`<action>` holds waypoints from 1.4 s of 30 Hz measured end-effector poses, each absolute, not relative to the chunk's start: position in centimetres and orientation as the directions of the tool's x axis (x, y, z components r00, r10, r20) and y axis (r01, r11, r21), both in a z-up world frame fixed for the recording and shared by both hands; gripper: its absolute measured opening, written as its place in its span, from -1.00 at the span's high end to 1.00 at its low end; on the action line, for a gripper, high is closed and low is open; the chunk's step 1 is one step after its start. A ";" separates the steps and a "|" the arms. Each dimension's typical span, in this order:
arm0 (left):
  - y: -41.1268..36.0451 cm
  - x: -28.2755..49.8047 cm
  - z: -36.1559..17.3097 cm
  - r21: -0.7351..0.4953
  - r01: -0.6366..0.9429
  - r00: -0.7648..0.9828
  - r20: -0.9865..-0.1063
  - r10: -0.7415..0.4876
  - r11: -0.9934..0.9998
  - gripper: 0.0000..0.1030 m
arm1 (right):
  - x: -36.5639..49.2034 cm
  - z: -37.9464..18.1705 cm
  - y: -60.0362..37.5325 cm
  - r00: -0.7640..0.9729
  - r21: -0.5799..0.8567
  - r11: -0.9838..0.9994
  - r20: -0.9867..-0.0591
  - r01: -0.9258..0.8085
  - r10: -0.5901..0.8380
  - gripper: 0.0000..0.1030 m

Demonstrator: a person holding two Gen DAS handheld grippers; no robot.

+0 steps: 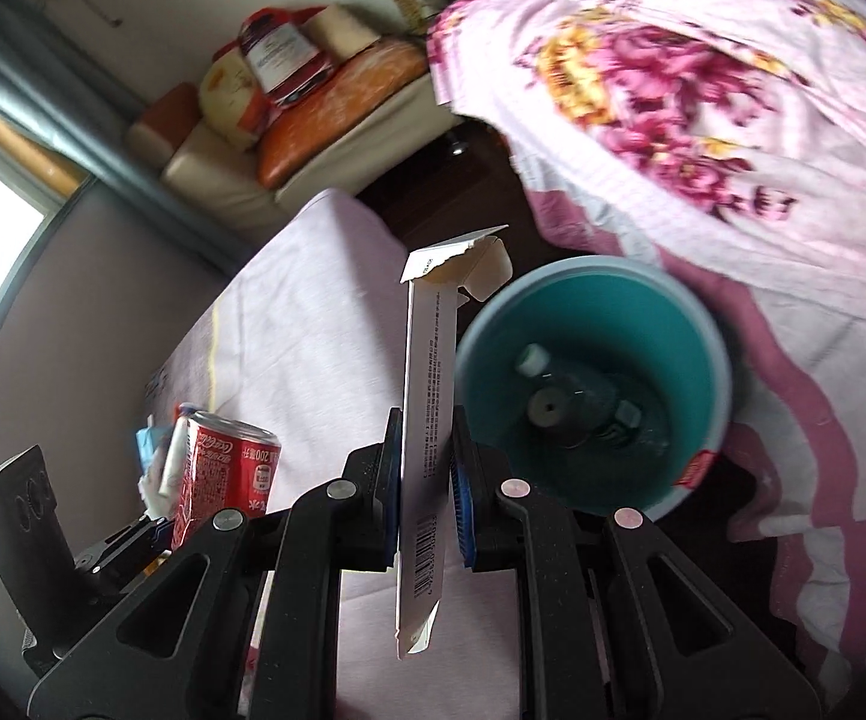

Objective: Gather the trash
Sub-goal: 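Carry the can and box over the wastebasket and open both tools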

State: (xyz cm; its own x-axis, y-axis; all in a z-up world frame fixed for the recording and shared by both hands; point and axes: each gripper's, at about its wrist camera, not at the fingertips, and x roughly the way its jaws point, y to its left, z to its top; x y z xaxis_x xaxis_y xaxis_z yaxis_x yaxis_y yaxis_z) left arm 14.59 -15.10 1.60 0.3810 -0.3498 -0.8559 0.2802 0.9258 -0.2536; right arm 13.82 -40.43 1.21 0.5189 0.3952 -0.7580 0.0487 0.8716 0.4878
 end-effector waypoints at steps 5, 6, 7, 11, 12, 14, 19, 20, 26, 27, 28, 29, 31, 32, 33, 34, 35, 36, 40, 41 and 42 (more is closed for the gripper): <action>-19.6 16.5 0.0 -0.233 0.331 0.323 -0.883 -0.342 0.915 -0.14 | 14.0 0.1 -44.3 0.537 0.484 0.868 -0.764 0.111 0.358 0.73; -20.4 16.8 -0.5 -0.229 0.340 0.309 -0.889 -0.338 0.912 -0.14 | 14.1 -0.2 -45.0 0.538 0.481 0.869 -0.767 0.121 0.350 0.73; -21.2 17.2 -0.9 -0.224 0.348 0.297 -0.895 -0.334 0.910 -0.14 | 14.2 -0.4 -45.4 0.537 0.479 0.869 -0.769 0.127 0.346 0.73; -23.3 18.2 -2.5 -0.215 0.367 0.256 -0.912 -0.320 0.905 -0.14 | 14.7 -1.5 -46.8 0.520 0.477 0.867 -0.782 0.144 0.344 0.72; -23.7 18.5 -2.9 -0.213 0.368 0.246 -0.916 -0.315 0.905 -0.14 | 14.9 -1.8 -47.0 0.515 0.474 0.868 -0.786 0.146 0.343 0.72; -24.3 19.1 -3.7 -0.211 0.368 0.227 -0.924 -0.308 0.906 -0.14 | 15.2 -2.2 -47.2 0.508 0.473 0.868 -0.790 0.151 0.342 0.71; -25.6 20.2 -5.4 -0.207 0.379 0.173 -0.941 -0.289 0.902 -0.15 | 16.0 -2.8 -47.5 0.504 0.469 0.868 -0.796 0.165 0.334 0.71; -25.8 20.4 -5.7 -0.204 0.378 0.170 -0.944 -0.284 0.903 -0.15 | 16.0 -2.8 -47.5 0.504 0.467 0.869 -0.797 0.166 0.332 0.71; -25.9 21.0 -6.1 -0.189 0.356 0.177 -0.948 -0.264 0.915 -0.58 | 16.4 -3.4 -47.7 0.491 0.457 0.872 -0.809 0.176 0.325 0.71; -25.7 21.0 -6.0 -0.186 0.354 0.187 -0.946 -0.264 0.917 -0.62 | 16.4 -3.5 -47.7 0.489 0.456 0.873 -0.810 0.177 0.324 0.71; -25.6 21.1 -6.0 -0.189 0.352 0.189 -0.945 -0.267 0.917 -0.64 | 16.5 -3.6 -47.7 0.487 0.453 0.874 -0.812 0.178 0.322 0.71; -25.4 21.1 -5.9 -0.196 0.348 0.187 -0.944 -0.273 0.917 -0.65 | 16.5 -3.6 -47.6 0.485 0.451 0.874 -0.814 0.179 0.320 0.71; -25.1 21.3 -6.0 -0.203 0.340 0.188 -0.942 -0.278 0.918 -0.66 | 16.6 -3.8 -47.5 0.481 0.449 0.875 -0.817 0.182 0.319 0.71; -24.9 21.2 -5.9 -0.204 0.336 0.191 -0.941 -0.278 0.919 -0.66 | 16.7 -3.8 -47.4 0.479 0.447 0.876 -0.818 0.183 0.317 0.70; -24.7 21.2 -5.9 -0.205 0.333 0.192 -0.941 -0.279 0.920 -0.67 | 16.7 -3.8 -47.3 0.478 0.443 0.878 -0.820 0.182 0.315 0.70; -24.5 21.1 -5.8 -0.208 0.329 0.193 -0.940 -0.281 0.921 -0.67 | 16.8 -3.8 -47.2 0.476 0.441 0.879 -0.822 0.182 0.314 0.70; -24.2 21.0 -5.8 -0.213 0.325 0.192 -0.939 -0.285 0.921 -0.67 | 16.8 -3.8 -47.0 0.473 0.437 0.881 -0.824 0.181 0.312 0.68; -24.0 20.9 -5.8 -0.219 0.319 0.190 -0.938 -0.289 0.922 -0.68 | 16.8 -3.8 -46.9 0.470 0.432 0.884 -0.827 0.181 0.308 0.66; -23.3 20.4 -5.4 -0.231 0.302 0.200 -0.933 -0.299 0.925 -0.72 | 17.0 -3.8 -46.2 0.460 0.418 0.890 -0.836 0.182 0.299 0.48; -23.1 20.3 -5.2 -0.233 0.300 0.202 -0.932 -0.301 0.925 -0.72 | 17.0 -3.7 -46.1 0.459 0.416 0.891 -0.838 0.183 0.297 0.19; -23.1 20.2 -5.1 -0.234 0.297 0.205 -0.931 -0.301 0.926 -0.72 | 16.9 -3.6 -46.1 0.460 0.412 0.892 -0.839 0.186 0.291 0.03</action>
State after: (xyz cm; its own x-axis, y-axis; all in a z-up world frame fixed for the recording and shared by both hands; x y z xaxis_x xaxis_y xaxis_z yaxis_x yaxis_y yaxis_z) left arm 20.16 -23.06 -5.05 0.2053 -0.3010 -0.9313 0.2971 0.9258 -0.2337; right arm 16.93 -46.08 -3.59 0.4603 0.2914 -0.8386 0.1863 0.8918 0.4122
